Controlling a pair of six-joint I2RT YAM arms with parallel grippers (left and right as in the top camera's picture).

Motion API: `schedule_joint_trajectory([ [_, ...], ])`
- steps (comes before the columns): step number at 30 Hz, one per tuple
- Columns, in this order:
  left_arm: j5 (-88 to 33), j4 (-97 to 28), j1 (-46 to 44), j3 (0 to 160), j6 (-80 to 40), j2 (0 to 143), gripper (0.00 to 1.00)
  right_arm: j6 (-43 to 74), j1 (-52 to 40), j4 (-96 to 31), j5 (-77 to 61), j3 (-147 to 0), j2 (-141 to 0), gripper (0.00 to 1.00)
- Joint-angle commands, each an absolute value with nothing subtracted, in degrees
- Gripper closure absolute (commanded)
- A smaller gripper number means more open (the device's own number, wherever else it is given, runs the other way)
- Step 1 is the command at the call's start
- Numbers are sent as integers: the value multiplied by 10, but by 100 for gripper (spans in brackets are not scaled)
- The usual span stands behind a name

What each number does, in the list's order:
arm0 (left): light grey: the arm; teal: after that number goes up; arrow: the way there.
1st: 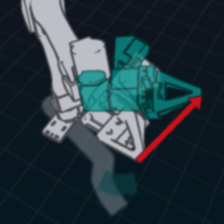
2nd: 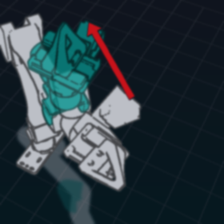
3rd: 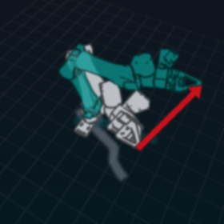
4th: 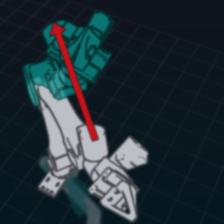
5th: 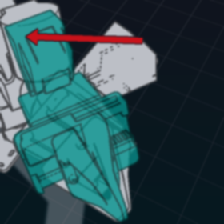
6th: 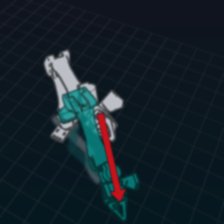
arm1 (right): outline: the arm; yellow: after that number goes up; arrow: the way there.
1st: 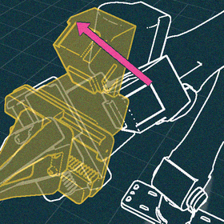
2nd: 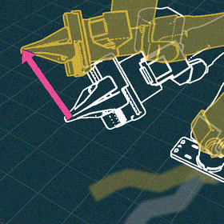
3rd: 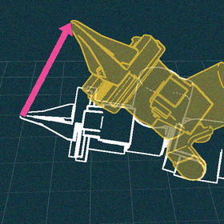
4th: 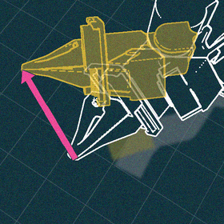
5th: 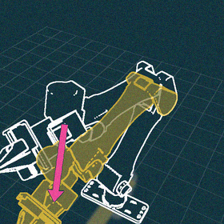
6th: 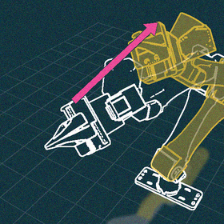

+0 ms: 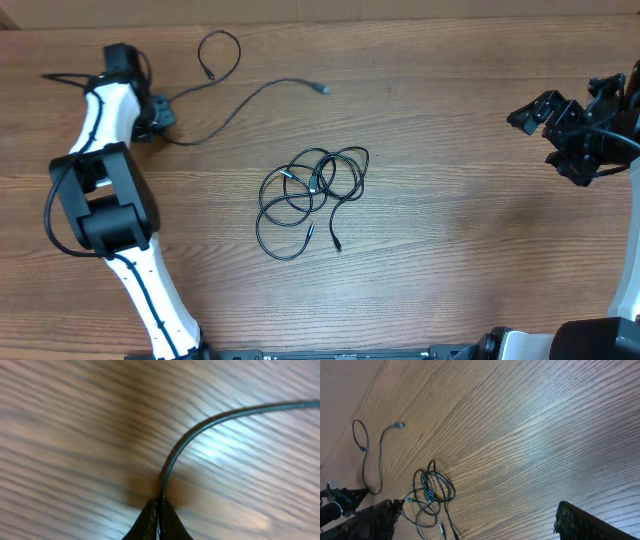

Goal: Untangle cables

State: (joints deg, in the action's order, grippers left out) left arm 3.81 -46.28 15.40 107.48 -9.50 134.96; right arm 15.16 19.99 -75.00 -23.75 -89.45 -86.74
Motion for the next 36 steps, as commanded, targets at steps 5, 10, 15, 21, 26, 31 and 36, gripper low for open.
schedule_joint_trajectory([
  [5,57,-478,216,1247,53,1388,96,148,198,-748,-240,-893,-863,0],
  [10,64,-449,229,1365,91,1388,96,148,198,-748,-240,-893,-863,0],
  [15,64,-407,249,1407,90,1388,96,148,198,-752,-240,-893,-863,0],
  [21,24,-442,270,1389,55,1399,34,150,198,-748,-241,-893,-863,0],
  [26,-72,-517,269,1369,22,1403,7,150,198,-748,-241,-893,-863,0],
  [31,-84,-537,250,1307,13,1404,18,150,198,-753,-241,-893,-863,0],
  [36,-65,-516,243,1227,13,1404,19,149,198,-754,-240,-893,-863,0],
])
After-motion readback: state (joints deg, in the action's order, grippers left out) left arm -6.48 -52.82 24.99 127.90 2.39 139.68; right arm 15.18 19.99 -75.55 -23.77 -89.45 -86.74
